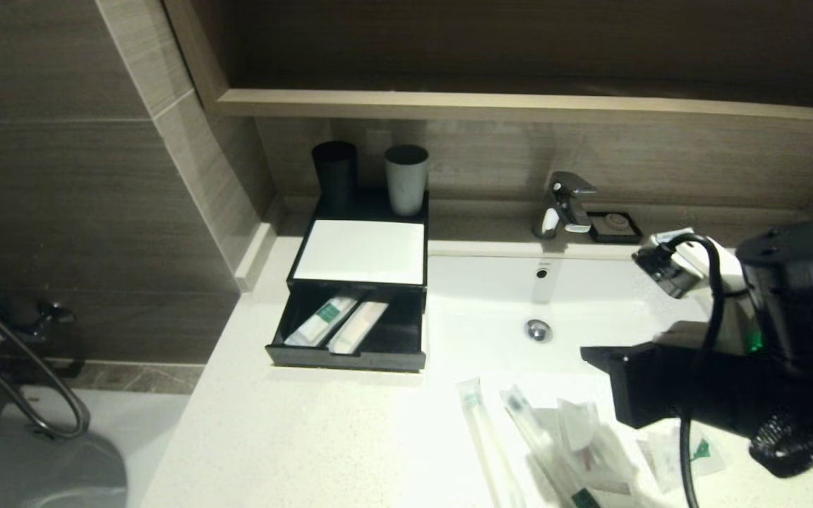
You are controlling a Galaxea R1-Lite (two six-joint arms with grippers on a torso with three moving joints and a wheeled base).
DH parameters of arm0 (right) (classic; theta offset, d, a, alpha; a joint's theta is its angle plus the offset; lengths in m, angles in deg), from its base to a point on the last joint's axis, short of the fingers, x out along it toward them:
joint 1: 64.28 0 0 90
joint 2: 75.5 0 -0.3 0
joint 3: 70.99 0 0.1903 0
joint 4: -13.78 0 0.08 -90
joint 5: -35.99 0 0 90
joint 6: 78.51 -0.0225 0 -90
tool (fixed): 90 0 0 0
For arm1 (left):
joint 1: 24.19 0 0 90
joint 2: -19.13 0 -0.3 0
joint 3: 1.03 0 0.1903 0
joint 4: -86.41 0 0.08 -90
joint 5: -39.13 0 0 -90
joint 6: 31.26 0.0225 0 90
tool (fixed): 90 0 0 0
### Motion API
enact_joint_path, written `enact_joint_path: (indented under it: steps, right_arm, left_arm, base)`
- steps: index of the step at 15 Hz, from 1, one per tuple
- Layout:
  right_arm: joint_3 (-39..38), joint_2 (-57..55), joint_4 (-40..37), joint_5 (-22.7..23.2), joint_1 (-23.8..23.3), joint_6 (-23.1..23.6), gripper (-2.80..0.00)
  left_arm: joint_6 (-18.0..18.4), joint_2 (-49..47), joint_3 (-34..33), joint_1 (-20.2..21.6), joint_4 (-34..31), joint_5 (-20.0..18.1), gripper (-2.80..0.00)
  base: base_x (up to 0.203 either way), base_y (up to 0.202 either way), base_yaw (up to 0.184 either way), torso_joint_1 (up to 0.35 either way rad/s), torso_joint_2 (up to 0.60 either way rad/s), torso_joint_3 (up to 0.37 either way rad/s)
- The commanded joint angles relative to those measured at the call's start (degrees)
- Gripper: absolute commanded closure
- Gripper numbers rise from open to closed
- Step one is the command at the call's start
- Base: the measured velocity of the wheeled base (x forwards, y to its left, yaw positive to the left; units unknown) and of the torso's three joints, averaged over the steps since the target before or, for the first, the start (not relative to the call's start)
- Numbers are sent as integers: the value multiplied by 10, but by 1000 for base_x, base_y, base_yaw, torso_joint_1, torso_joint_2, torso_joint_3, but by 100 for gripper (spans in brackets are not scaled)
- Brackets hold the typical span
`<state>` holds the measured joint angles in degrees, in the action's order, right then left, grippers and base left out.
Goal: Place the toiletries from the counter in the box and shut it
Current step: Pick up the bathroom toiletry
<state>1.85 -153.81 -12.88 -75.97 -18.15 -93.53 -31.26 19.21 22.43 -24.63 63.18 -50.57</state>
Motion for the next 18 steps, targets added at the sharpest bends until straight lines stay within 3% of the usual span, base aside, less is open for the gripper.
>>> enact_joint_path:
  steps: [1,8,16,18]
  right_arm:
    - [-47,53,-19,-3,28,-3,0]
    - [-91,83,-21,-5,49,-24,0]
    - [-32,105,-46,-69,71,-26,0]
    - [-26,95,-45,-106,80,-24,0]
  left_arm:
    - [0,0,0,0,0,0,0]
    - [0,0,0,0,0,0,0]
    - [0,0,0,0,0,0,0]
    - [0,0,0,0,0,0,0]
  base:
    - [0,0,0,0,0,0]
    - [0,0,0,0,0,0]
    - [0,0,0,0,0,0]
    - [0,0,0,0,0,0]
